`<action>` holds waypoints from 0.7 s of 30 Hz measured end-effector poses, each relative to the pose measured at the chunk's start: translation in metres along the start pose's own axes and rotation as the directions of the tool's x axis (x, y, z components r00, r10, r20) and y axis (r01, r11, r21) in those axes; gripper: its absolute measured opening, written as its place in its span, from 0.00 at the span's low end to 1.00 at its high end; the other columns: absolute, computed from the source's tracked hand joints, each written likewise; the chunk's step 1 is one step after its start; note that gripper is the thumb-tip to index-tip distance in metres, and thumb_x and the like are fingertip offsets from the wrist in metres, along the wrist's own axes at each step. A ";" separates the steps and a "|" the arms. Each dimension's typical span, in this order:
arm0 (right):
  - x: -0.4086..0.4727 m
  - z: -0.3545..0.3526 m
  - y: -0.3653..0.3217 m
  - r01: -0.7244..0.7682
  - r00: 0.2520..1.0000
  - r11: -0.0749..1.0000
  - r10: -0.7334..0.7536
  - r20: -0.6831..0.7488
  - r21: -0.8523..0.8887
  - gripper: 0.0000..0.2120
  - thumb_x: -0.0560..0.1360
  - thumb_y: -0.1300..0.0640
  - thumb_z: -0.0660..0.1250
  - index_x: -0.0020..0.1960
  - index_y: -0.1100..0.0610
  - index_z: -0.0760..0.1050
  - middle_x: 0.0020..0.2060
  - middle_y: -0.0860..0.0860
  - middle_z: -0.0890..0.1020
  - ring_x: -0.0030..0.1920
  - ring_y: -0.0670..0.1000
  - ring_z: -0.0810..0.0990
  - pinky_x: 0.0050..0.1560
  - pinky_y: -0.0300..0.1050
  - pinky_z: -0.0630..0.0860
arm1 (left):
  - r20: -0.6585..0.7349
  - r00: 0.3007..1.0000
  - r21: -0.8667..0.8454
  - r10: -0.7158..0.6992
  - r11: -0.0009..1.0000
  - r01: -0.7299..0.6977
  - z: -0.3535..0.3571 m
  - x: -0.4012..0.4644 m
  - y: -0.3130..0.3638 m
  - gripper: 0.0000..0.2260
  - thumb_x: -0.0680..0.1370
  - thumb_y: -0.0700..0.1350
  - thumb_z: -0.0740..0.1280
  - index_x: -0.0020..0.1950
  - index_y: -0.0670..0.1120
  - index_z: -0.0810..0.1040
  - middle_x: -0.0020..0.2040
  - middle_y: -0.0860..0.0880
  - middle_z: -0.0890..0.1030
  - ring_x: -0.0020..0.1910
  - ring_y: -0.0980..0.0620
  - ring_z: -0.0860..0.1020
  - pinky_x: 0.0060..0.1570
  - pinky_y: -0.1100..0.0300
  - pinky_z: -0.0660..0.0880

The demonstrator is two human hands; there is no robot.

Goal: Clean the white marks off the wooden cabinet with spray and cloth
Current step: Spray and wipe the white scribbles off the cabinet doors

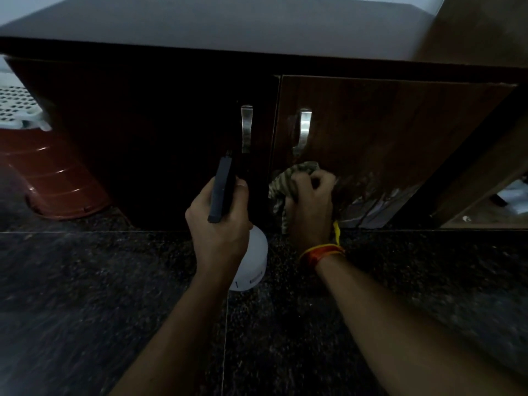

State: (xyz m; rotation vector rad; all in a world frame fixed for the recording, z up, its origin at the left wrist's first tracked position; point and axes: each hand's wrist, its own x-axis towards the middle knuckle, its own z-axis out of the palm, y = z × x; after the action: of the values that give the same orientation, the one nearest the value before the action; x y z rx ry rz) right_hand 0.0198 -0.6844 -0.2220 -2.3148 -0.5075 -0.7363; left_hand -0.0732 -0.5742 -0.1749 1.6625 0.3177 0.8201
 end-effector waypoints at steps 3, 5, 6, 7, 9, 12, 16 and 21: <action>0.014 -0.003 -0.012 0.010 0.994 1.000 -0.007 -0.107 0.024 0.14 0.65 0.69 0.66 0.49 0.60 0.70 0.51 0.61 0.69 0.46 0.58 0.72 0.45 0.45 0.71 | 0.002 1.000 0.020 0.020 1.000 -0.020 -0.003 0.002 0.001 0.09 0.79 0.46 0.64 0.39 0.51 0.72 0.36 0.32 0.75 0.28 0.37 0.72 0.30 0.48 0.69; 0.014 0.000 -0.012 0.018 0.994 1.000 -0.016 -0.107 0.012 0.14 0.65 0.69 0.66 0.48 0.61 0.70 0.50 0.61 0.69 0.47 0.59 0.73 0.46 0.47 0.73 | 0.000 1.000 0.032 0.021 0.999 -0.021 -0.006 0.003 -0.001 0.10 0.80 0.44 0.64 0.39 0.52 0.72 0.35 0.31 0.74 0.28 0.36 0.71 0.30 0.47 0.68; 0.010 0.003 -0.010 0.025 0.996 1.000 -0.025 -0.082 0.003 0.14 0.64 0.69 0.66 0.48 0.61 0.70 0.50 0.61 0.70 0.47 0.60 0.73 0.46 0.48 0.73 | -0.004 1.000 0.029 0.017 0.999 -0.017 -0.007 0.004 -0.003 0.10 0.80 0.43 0.64 0.39 0.50 0.72 0.35 0.30 0.74 0.28 0.36 0.71 0.29 0.47 0.68; 0.005 0.008 -0.006 0.029 0.998 1.000 -0.029 -0.048 -0.005 0.14 0.63 0.70 0.66 0.48 0.61 0.70 0.50 0.62 0.70 0.47 0.61 0.73 0.47 0.48 0.73 | -0.005 1.000 0.025 0.009 1.000 -0.009 -0.010 0.004 -0.005 0.10 0.80 0.43 0.64 0.39 0.50 0.73 0.35 0.30 0.74 0.27 0.37 0.71 0.28 0.48 0.68; -0.006 0.018 0.001 0.021 1.000 1.000 -0.021 0.021 -0.011 0.16 0.62 0.71 0.66 0.48 0.61 0.71 0.49 0.63 0.70 0.47 0.61 0.74 0.47 0.48 0.73 | -0.002 1.000 0.020 -0.008 1.000 0.008 -0.014 0.004 -0.009 0.10 0.80 0.42 0.64 0.39 0.50 0.73 0.35 0.30 0.75 0.27 0.39 0.71 0.27 0.50 0.70; -0.015 0.026 0.006 -0.007 0.997 1.000 0.008 0.079 -0.013 0.17 0.62 0.72 0.66 0.49 0.60 0.71 0.50 0.62 0.71 0.47 0.62 0.74 0.48 0.50 0.75 | 0.002 1.000 0.040 -0.027 0.999 0.026 -0.018 0.003 -0.017 0.10 0.80 0.42 0.64 0.39 0.50 0.73 0.35 0.31 0.75 0.26 0.40 0.72 0.26 0.50 0.70; -0.008 0.016 -0.005 -0.038 0.999 0.996 0.036 0.024 0.086 0.18 0.66 0.70 0.68 0.53 0.60 0.72 0.53 0.61 0.70 0.49 0.62 0.75 0.50 0.48 0.74 | 0.009 0.999 0.043 -0.046 0.998 0.045 -0.023 0.003 -0.024 0.09 0.80 0.41 0.65 0.41 0.39 0.75 0.32 0.32 0.74 0.26 0.41 0.72 0.27 0.50 0.70; 0.004 0.015 -0.015 -0.034 0.996 0.997 0.040 -0.082 0.074 0.17 0.67 0.69 0.68 0.54 0.59 0.72 0.54 0.61 0.70 0.51 0.61 0.74 0.50 0.48 0.74 | 0.005 0.998 0.020 -0.070 0.997 0.070 -0.018 0.004 -0.025 0.10 0.80 0.41 0.65 0.43 0.35 0.75 0.30 0.33 0.71 0.28 0.38 0.72 0.30 0.47 0.68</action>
State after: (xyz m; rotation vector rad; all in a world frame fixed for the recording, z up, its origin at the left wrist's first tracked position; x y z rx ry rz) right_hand 0.0203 -0.6630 -0.2219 -2.2104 -0.4455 -0.7811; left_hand -0.0766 -0.5521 -0.1965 1.6630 0.3789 0.7615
